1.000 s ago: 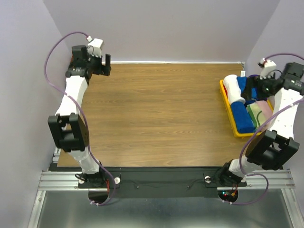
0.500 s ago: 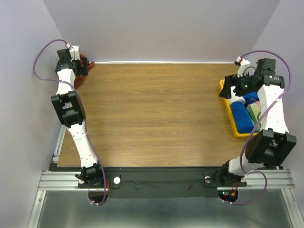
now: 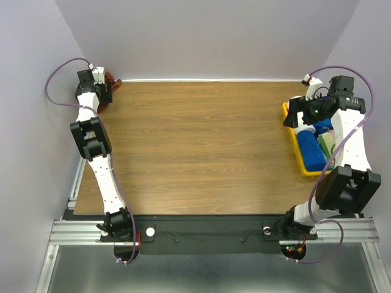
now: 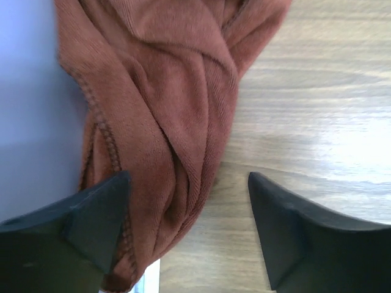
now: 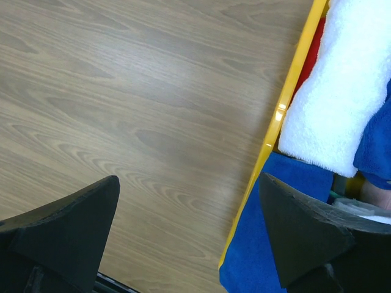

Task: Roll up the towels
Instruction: Move the towel to the center of the board

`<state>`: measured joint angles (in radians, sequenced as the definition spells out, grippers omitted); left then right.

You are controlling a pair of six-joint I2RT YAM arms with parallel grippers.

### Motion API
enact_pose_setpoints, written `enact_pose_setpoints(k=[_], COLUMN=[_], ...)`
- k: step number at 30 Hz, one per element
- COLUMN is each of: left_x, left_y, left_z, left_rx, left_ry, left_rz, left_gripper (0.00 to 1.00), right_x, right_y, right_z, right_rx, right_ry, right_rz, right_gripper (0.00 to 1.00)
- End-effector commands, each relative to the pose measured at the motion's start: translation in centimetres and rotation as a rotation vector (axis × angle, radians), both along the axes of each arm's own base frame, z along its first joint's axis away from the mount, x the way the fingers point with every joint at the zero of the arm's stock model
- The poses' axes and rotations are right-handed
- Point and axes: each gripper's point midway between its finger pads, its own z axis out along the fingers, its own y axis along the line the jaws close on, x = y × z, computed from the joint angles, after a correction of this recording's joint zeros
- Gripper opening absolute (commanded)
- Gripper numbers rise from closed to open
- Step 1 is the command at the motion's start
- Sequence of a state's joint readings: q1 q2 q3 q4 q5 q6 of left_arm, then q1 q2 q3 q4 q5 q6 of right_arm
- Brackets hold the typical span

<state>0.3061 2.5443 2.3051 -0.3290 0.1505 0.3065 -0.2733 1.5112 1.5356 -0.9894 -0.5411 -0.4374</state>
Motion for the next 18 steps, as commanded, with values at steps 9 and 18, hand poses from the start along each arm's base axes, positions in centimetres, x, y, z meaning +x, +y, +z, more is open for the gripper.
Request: enact_pose_setpoints(k=[9, 18], left_x=[0.5, -2.2], left_y=[-0.7, -8.1], left_z=[1.6, 5.5], left_rx=[-0.021, 0.049], left_ry=[-0.049, -0.018], left_rz=[-0.120, -0.349], left_gripper=[0.16, 0.00], right_x=[-0.5, -0.2], right_y=[0.0, 0.7], right_z=[0.7, 1.1], right_rx=[-0.009, 0.026], right_ry=[0.002, -0.011], right_rz=[-0.019, 0.007], right_gripper=[1.00, 1.00])
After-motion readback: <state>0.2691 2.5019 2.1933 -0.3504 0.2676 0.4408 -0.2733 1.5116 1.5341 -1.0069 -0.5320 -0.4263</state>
